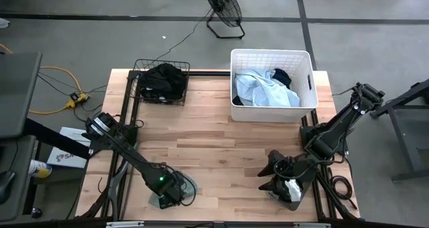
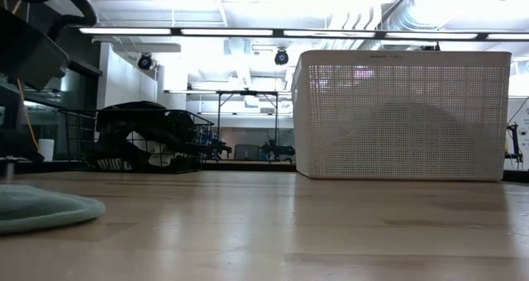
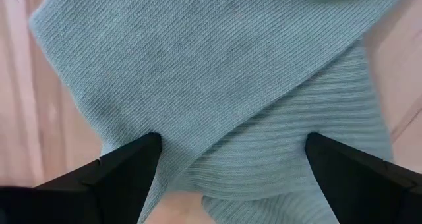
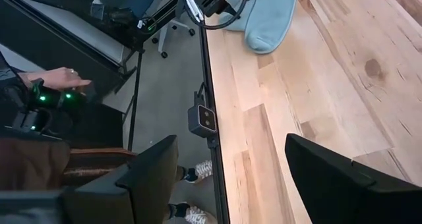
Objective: Pick & Place Cloths
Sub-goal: Put the gray sock into the black bin
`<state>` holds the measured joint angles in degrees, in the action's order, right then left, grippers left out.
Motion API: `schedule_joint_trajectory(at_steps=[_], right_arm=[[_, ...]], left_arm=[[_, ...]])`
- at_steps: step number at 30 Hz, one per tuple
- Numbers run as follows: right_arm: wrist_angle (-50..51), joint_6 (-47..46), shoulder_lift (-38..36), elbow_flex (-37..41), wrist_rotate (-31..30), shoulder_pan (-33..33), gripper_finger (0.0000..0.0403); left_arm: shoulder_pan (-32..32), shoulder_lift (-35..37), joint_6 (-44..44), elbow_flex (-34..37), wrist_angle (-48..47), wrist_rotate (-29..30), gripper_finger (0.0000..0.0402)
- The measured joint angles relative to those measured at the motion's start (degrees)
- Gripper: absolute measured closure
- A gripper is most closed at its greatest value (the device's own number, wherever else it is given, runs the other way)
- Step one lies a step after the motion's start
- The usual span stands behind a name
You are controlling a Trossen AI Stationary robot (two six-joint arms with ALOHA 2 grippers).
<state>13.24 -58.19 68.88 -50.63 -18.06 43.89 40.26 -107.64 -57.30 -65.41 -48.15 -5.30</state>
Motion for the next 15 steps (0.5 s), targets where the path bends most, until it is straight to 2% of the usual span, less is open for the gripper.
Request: schedule_joint_trajectory(at_steps=[3,6,10,15], right_arm=[[-0.01,0.0,0.0,0.0,0.0,0.01,0.0131],[0.06,-0.12,0.0,0.0,0.0,-0.01,0.0131],[0.12,-0.3,0.0,0.0,-0.02,0.01,0.0131],[0.12,-0.38,0.0,0.0,0.0,-0.01,0.0131]], left_arm=[[-0.02,-0.5,3.17,0.0,-0.34,1.05,0.0043],[-0.01,-0.57,4.73,0.02,-0.28,2.58,0.0077],[-0.01,-0.59,4.81,0.07,0.11,4.13,0.0142],[-0.06,-0.59,4.32,0.11,0.98,4.89,0.0244]])
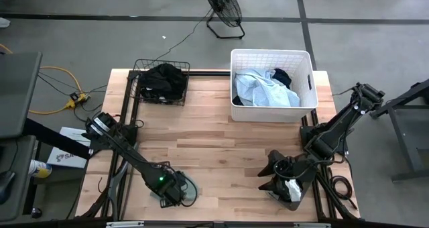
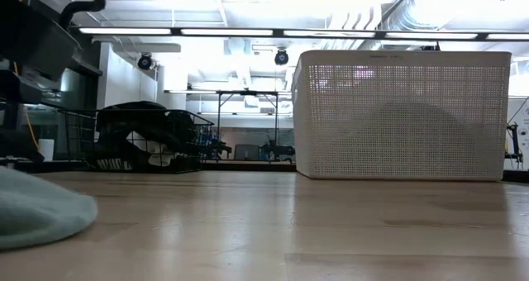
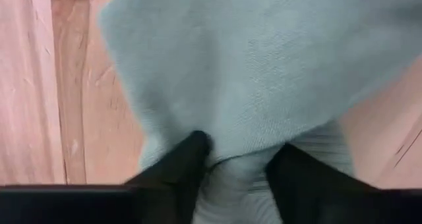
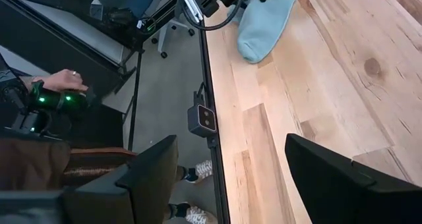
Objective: Pick & Place Cloths
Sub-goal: Put the gray sock into the black bin
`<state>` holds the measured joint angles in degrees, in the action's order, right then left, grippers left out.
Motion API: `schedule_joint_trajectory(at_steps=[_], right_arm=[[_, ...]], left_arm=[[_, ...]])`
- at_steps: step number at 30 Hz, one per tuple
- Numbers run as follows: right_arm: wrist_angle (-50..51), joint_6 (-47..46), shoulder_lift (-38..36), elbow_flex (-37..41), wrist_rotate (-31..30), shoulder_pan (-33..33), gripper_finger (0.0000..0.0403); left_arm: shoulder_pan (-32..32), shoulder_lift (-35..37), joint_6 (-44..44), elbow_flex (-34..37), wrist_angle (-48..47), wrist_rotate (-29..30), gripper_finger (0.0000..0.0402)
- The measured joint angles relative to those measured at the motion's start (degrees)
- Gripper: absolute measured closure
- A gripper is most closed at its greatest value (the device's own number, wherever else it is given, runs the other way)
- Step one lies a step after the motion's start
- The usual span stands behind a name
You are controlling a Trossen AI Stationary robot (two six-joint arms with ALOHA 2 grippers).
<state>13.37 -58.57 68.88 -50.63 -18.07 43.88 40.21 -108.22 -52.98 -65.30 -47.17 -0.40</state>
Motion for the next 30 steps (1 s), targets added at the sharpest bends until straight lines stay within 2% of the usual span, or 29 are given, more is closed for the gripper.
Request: schedule_joint_trajectory(at_steps=[5,6,12,19,25,30], right_arm=[[0.0,-0.08,0.0,0.0,-0.27,0.0,0.0131],[0.0,-0.08,0.0,0.0,-0.53,0.0,0.0131],[-0.02,-0.1,0.0,0.0,-1.53,-0.02,0.0131],[-0.07,0.23,0.0,0.0,-1.53,-0.01,0.0131],[-0.15,1.42,0.0,0.0,-2.54,-0.02,0.0131],[-1.78,7.89,0.0,0.0,-4.3,-0.02,0.0131]], left_arm=[[-0.07,0.0,-2.58,0.03,0.96,-0.92,0.0369],[-0.08,0.0,-2.88,-0.01,0.95,-1.13,0.0381],[-0.11,0.54,-2.81,-3.68,-1.96,-0.6,0.0391],[-0.22,3.34,-2.22,-12.56,-7.27,9.4,0.0392],[-0.13,3.69,2.48,-21.64,-8.11,19.18,0.0392],[-2.05,3.72,7.43,-27.64,-8.3,23.28,0.0392]])
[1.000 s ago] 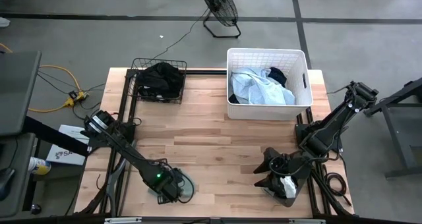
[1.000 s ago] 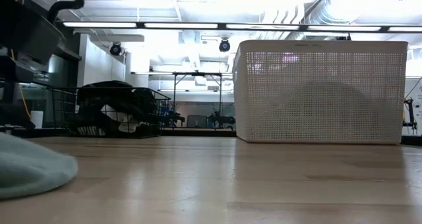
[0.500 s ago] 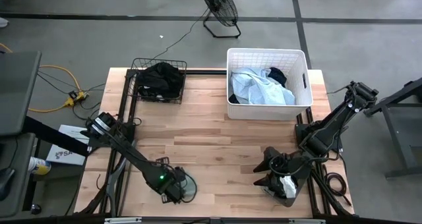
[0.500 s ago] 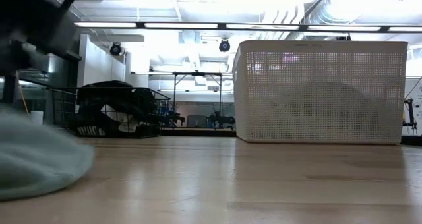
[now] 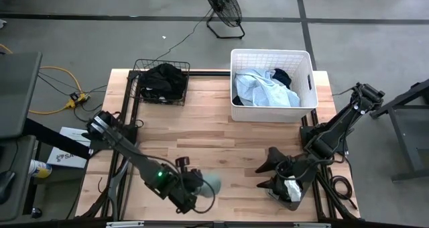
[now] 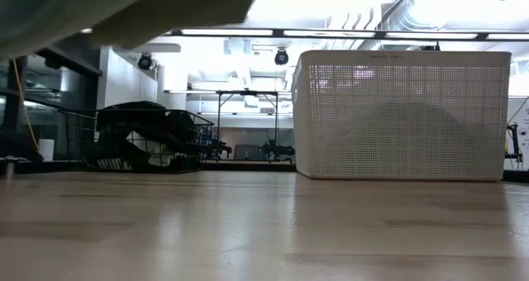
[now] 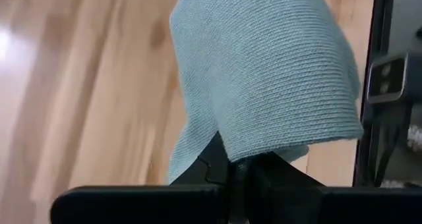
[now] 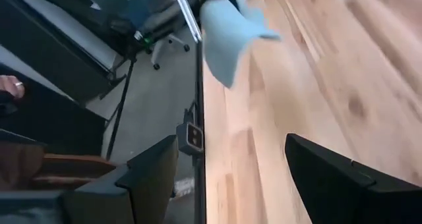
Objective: Pick & Place Cloths
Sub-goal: Put the gray sock into the black bin
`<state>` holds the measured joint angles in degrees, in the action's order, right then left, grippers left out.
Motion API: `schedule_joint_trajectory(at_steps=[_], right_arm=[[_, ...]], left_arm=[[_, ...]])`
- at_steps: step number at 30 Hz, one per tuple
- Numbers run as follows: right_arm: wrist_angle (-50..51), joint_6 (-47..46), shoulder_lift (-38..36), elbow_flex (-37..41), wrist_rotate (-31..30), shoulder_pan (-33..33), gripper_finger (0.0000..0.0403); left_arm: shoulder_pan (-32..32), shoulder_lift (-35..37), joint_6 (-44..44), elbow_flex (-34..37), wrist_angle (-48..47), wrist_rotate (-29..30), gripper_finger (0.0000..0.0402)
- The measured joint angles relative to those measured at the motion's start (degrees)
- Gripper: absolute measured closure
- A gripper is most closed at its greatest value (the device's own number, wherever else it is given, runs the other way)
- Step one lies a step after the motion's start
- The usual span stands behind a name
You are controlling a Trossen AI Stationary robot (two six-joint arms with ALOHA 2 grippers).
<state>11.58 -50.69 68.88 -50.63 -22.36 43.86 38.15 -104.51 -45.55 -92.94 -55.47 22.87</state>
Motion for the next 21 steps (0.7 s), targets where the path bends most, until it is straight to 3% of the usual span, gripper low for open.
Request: schedule_joint_trajectory(at_steps=[6,11,21], right_arm=[[-9.82,15.95,0.0,0.0,-5.01,-0.01,0.0131],[-16.43,27.8,0.0,0.0,-9.41,-1.39,0.0131],[-20.41,34.09,0.0,0.0,-7.57,-6.23,0.0131]], left_arm=[[-4.12,0.07,7.5,-3.72,2.12,0.55,0.0392],[-7.85,0.07,13.67,-3.81,8.89,-2.92,0.0392],[-12.48,0.07,19.42,-3.86,17.52,-6.63,0.0392]])
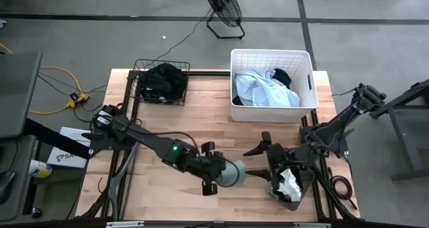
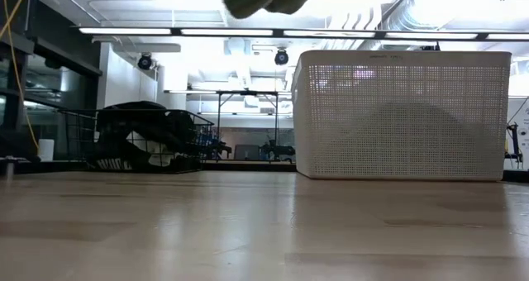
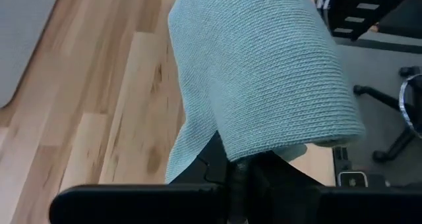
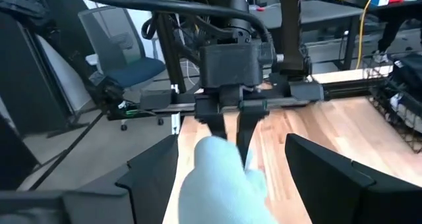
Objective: Pick & Place Cloths
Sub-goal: Put the gray sock into the black bin
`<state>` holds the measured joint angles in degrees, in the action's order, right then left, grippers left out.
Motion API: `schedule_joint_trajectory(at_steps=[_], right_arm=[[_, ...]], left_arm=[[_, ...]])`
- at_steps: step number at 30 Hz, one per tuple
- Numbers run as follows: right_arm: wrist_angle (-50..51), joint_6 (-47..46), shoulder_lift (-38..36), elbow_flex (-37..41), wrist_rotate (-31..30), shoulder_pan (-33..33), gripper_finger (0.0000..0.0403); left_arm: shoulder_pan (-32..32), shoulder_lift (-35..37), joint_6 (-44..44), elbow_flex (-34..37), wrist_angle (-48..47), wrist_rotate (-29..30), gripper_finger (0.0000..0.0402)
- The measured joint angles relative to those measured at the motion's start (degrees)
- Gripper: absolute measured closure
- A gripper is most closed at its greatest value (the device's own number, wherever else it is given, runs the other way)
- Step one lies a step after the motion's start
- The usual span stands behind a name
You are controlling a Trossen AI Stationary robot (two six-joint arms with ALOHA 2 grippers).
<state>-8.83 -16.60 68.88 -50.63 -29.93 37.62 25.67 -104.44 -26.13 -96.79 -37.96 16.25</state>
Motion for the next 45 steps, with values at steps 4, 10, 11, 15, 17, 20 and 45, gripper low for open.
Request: schedule_joint_trajectory(at_steps=[4,10,11,15,17,20,45], right_arm=[[-0.88,1.63,0.93,0.0,1.99,-2.2,0.0131],[-2.5,1.68,4.7,0.0,7.83,-4.55,0.0131],[-2.5,1.68,5.4,0.0,7.95,-4.79,0.0131],[-2.53,1.64,8.09,0.0,9.45,-6.06,0.0131],[-2.46,1.44,9.34,0.0,10.03,-6.36,0.0131],[-2.22,1.25,10.74,0.0,10.63,-6.51,0.0131],[-1.74,-8.73,12.26,0.0,10.84,-7.36,0.0199]], left_arm=[[-1.16,0.01,0.93,-0.02,1.53,-1.13,0.0392],[-3.44,0.01,2.34,-0.02,2.97,-1.82,0.0392],[-3.79,0.01,2.46,-0.04,3.44,-2.52,0.0392],[-4.62,0.04,3.21,-0.07,4.81,-4.08,0.0392],[-4.7,0.04,3.39,-0.07,4.94,-4.16,0.0392],[-4.7,0.04,3.84,-0.07,4.94,-4.06,0.0392],[-5.07,0.15,7.46,-3.48,5.44,-2.62,0.0392]])
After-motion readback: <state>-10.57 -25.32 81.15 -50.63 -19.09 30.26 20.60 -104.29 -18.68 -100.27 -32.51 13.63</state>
